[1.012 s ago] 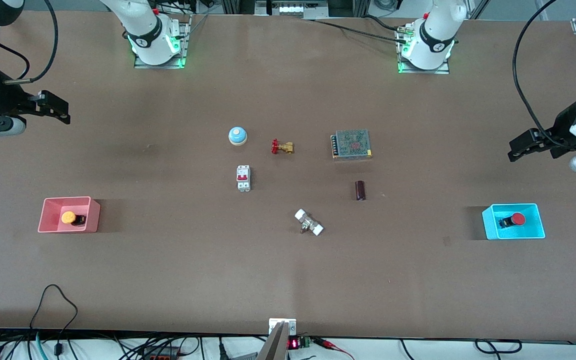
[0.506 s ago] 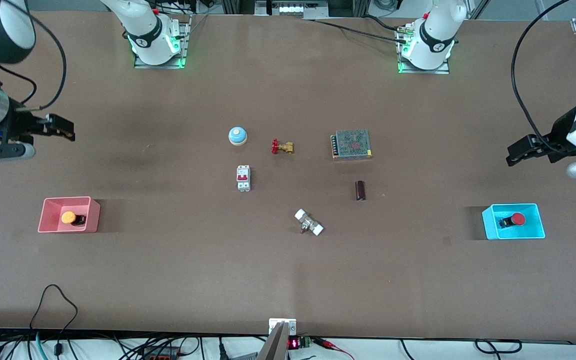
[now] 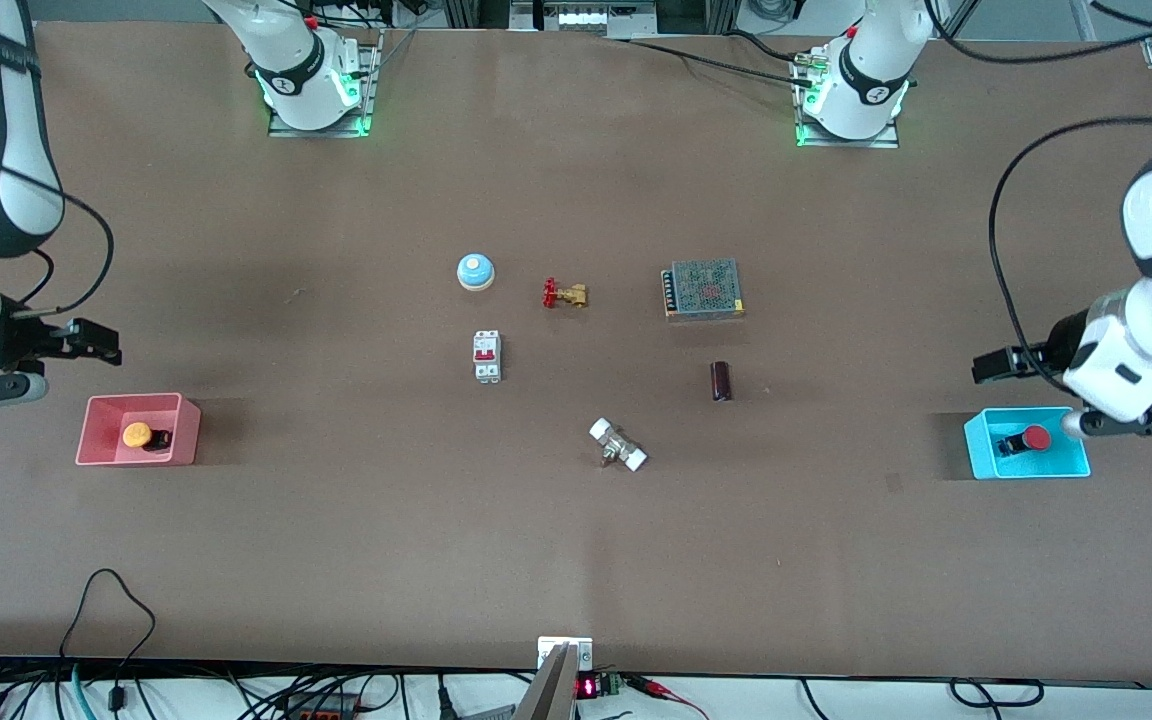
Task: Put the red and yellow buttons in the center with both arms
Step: 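Reach the right gripper to the yellow button while the left gripper reaches red, then close the right gripper on yellow while the left gripper closes on red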
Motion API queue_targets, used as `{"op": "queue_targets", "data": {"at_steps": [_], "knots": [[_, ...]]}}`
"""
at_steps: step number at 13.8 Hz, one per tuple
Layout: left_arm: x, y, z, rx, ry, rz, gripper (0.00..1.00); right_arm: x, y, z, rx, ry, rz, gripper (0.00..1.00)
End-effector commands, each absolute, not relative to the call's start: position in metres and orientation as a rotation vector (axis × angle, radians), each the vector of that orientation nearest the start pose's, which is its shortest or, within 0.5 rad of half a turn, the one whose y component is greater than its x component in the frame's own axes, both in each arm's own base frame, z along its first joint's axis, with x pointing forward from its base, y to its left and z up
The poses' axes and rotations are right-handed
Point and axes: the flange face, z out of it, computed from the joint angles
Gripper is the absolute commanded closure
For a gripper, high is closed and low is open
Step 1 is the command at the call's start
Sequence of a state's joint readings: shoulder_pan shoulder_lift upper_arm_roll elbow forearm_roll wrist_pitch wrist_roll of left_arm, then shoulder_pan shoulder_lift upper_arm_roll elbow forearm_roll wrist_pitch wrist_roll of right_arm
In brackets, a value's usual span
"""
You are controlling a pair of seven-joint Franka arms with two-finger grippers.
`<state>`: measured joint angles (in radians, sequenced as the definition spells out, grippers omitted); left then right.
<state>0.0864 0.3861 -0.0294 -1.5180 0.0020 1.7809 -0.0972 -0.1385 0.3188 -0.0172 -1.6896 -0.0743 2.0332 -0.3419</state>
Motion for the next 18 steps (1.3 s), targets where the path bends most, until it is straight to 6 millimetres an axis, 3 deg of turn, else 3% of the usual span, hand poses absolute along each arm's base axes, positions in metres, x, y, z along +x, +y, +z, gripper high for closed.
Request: {"op": "queue_targets", "data": {"at_steps": [1,4,6,10,14,18], "knots": [[0.689,0.089,0.382,-3.138,-0.333,0.249,0.0,0.658,-0.114,0.384,-3.209,-0.436,-0.073,0.0],[0.708,0.109,0.342,-3.136,-0.342,0.236,0.0,0.668,-0.125,0.35,-3.21,-0.451,-0.128,0.0],[0.712,0.134,0.319,-3.136,-0.337,0.209,0.0,0.673,-0.129,0.331,-3.211,-0.485,-0.169,0.0],[0.711,0.181,0.292,-3.153,-0.261,0.134,0.0,0.676,-0.14,0.302,-3.208,-0.495,-0.204,0.0],[0.709,0.188,0.282,-3.155,-0.207,0.143,0.0,0.676,-0.146,0.278,-3.173,-0.423,-0.198,0.0],[0.707,0.187,0.267,-3.173,-0.024,0.174,0.0,0.675,-0.144,0.261,-3.143,-0.464,-0.174,0.0]]}}
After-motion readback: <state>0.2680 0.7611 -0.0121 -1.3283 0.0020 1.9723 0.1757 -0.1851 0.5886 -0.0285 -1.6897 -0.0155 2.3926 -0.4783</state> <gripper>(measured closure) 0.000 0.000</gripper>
